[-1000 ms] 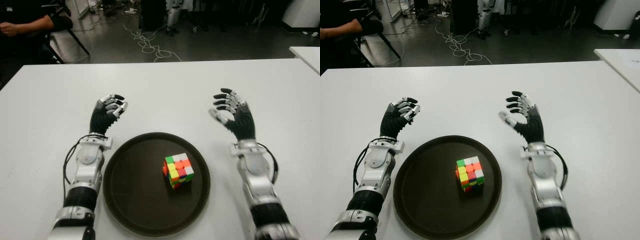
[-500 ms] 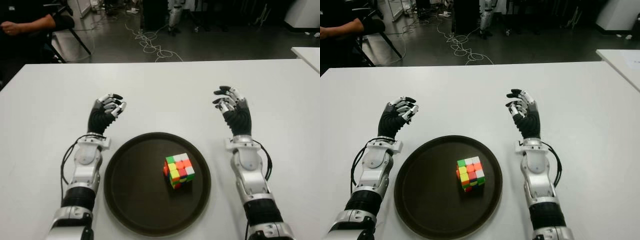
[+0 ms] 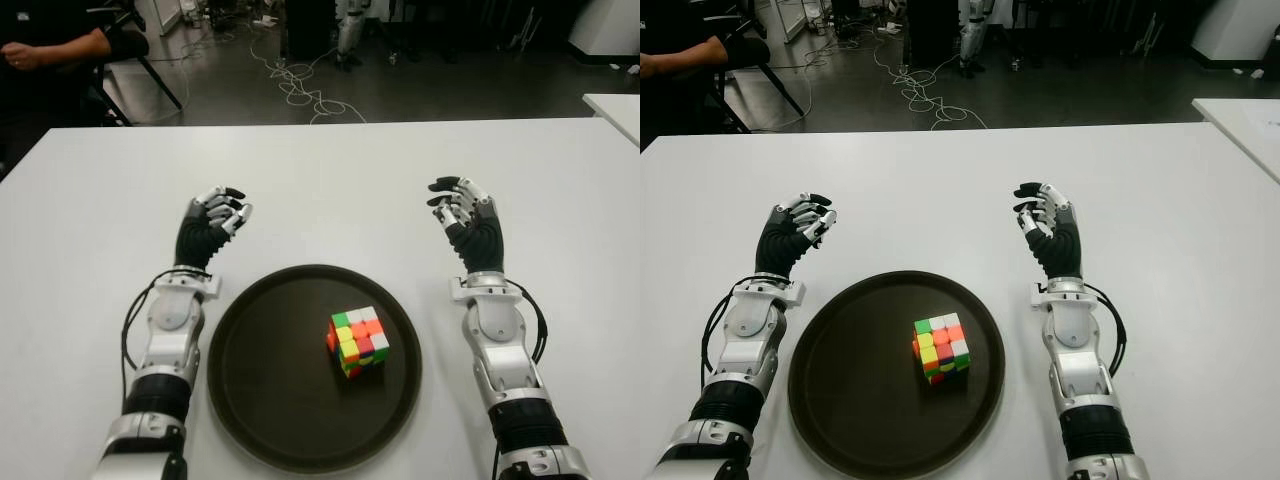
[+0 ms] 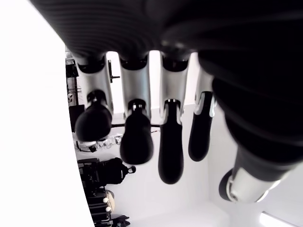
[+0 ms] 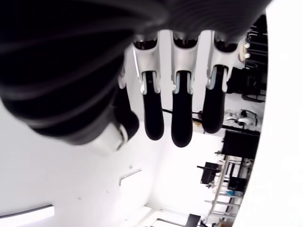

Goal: Pick up the Rubik's Cube and put it in the plate

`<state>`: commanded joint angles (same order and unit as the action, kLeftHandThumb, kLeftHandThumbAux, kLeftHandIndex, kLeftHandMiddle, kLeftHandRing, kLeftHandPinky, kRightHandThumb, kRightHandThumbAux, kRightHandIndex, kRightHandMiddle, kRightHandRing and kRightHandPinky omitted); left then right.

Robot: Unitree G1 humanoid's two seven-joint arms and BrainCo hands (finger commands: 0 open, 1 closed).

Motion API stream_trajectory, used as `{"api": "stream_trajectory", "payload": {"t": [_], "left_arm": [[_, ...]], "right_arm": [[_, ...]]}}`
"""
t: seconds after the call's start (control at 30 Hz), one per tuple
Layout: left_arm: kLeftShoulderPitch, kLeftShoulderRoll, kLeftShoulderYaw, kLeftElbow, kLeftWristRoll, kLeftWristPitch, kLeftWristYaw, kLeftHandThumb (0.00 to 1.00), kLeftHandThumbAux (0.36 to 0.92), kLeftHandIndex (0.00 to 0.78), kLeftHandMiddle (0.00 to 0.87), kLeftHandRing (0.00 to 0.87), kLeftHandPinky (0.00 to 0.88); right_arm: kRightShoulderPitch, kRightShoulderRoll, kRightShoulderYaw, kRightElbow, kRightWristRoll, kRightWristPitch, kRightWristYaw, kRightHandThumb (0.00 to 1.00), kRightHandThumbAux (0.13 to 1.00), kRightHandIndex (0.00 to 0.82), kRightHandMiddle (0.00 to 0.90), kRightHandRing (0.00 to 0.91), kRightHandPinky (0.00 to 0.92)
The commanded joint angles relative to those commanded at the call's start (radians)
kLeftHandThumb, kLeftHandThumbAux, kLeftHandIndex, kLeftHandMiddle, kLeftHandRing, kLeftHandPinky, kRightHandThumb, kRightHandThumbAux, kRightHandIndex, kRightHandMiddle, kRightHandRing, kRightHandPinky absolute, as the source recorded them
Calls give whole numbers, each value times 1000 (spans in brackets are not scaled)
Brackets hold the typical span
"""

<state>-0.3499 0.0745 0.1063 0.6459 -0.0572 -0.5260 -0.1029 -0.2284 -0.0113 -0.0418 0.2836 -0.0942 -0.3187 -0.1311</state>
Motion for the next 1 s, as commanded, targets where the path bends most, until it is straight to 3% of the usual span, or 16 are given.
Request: {"api": "stream_trajectory", "payload": {"t": [1.0], "left_arm": [[0, 3, -1, 2, -2, 9, 2, 844, 661, 417, 576, 729, 759]], "right_arm": [[8, 0, 5, -42, 7, 71, 37, 690, 725, 411, 403, 418, 428]]}}
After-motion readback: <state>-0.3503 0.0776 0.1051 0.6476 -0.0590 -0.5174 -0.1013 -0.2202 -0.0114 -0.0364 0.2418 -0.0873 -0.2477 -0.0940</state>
